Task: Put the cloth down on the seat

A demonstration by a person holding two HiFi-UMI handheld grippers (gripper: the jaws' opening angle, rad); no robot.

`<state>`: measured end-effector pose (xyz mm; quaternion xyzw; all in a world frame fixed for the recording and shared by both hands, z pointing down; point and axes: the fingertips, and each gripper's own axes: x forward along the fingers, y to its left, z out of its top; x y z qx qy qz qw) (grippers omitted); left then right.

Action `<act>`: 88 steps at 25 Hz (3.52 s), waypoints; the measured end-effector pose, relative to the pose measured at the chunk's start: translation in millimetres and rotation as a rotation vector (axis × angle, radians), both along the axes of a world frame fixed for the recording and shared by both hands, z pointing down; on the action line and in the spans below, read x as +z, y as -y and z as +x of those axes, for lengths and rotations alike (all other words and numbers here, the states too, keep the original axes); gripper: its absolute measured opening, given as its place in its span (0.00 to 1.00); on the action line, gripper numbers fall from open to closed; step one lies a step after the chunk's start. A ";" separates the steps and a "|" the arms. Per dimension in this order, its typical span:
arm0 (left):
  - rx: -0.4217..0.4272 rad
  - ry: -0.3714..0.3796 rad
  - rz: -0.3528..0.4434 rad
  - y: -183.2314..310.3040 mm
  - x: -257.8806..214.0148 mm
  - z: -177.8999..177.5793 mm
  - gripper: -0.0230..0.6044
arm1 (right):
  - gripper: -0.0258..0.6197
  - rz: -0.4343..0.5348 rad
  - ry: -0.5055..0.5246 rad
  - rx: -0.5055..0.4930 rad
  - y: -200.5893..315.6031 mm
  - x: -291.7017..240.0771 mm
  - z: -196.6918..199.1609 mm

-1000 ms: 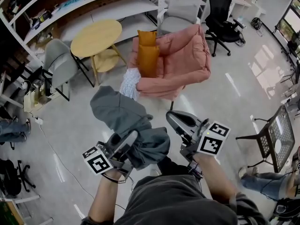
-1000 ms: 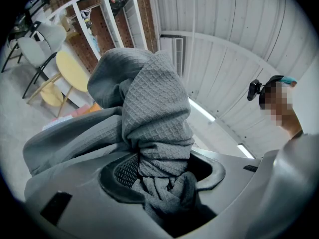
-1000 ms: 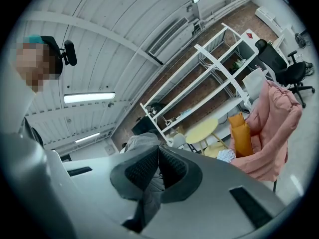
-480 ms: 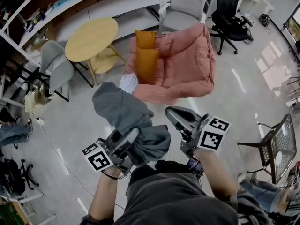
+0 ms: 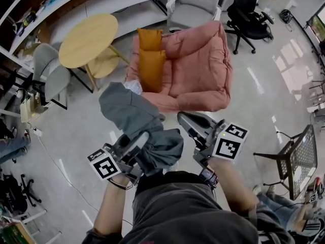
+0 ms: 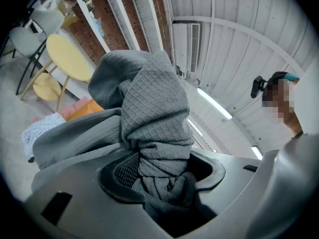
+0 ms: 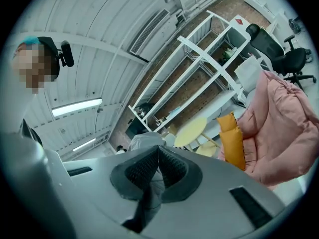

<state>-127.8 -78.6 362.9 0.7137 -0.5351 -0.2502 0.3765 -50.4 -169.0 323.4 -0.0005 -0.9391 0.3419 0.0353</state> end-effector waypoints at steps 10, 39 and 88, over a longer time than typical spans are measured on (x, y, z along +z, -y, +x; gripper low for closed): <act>0.045 0.005 -0.056 50.3 34.3 -37.8 0.43 | 0.06 -0.030 -0.043 0.028 45.9 29.9 -37.0; 0.635 0.509 -0.297 211.9 218.2 -94.5 0.43 | 0.06 -0.212 -0.249 0.247 172.4 152.1 -114.9; 0.294 0.560 -0.466 146.6 195.9 -112.2 0.18 | 0.06 -0.178 -0.186 0.124 109.3 121.0 -98.7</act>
